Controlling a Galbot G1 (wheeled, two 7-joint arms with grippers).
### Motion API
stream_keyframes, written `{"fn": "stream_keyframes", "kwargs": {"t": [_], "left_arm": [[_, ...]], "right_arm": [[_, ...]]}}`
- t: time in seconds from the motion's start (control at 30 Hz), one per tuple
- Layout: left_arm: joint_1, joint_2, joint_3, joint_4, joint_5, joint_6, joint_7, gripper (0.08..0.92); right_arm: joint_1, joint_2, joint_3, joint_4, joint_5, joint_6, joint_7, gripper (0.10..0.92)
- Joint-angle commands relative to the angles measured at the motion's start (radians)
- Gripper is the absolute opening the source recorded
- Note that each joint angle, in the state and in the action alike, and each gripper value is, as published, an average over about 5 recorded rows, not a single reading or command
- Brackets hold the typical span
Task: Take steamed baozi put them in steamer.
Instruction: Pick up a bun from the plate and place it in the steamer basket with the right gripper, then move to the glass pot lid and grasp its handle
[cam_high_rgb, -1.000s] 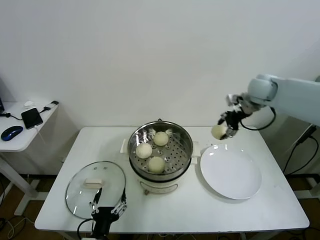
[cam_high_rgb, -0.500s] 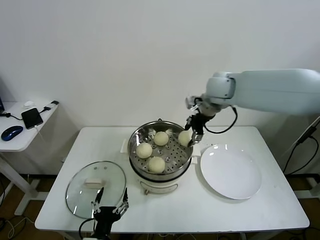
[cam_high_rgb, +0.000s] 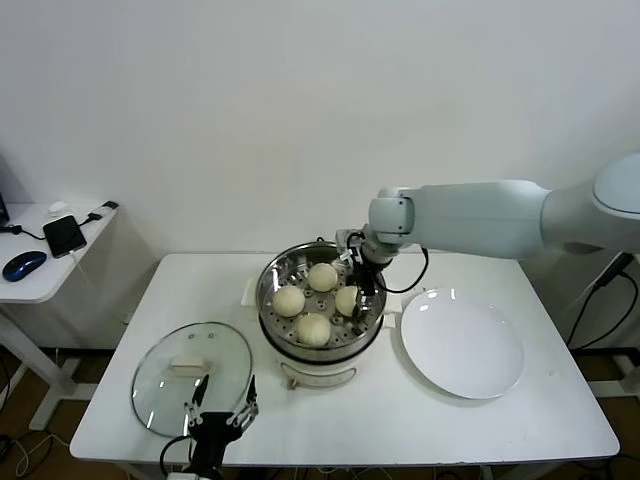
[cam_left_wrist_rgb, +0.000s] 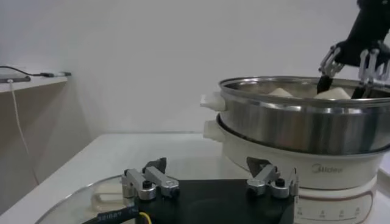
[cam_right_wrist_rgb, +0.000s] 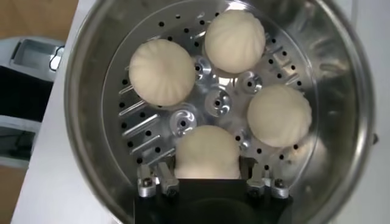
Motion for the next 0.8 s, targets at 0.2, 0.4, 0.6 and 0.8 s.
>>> {"fn": "stream_keyframes", "kwargs": {"t": [0.2,0.4,0.6,0.8], "left_arm": [[0.000,0.002,0.000,-0.003,-0.002,0.006,0.002,0.823],[0.005,0.004,0.001,-0.020,-0.003,0.009,0.005,0.823],[0.000,-0.001,0.000,-0.031,-0.011,0.003,-0.005,0.823],[-0.018,-0.003,-0.002,-0.033,-0.010,-0.019,-0.023,0.823]], "right_arm": [[0.047,-0.015,0.039,-0.045,-0.006,0.089,-0.126,0.818],[0.126,-0.185,0.146,-0.043,0.124,0.168,-0.163,0.823],[-0.071,-0.389,0.527,-0.059,0.094,0.142,0.354,0.823],[-0.400,-0.613,0.929,0.075,-0.008,0.092,0.707,0.823]]}}
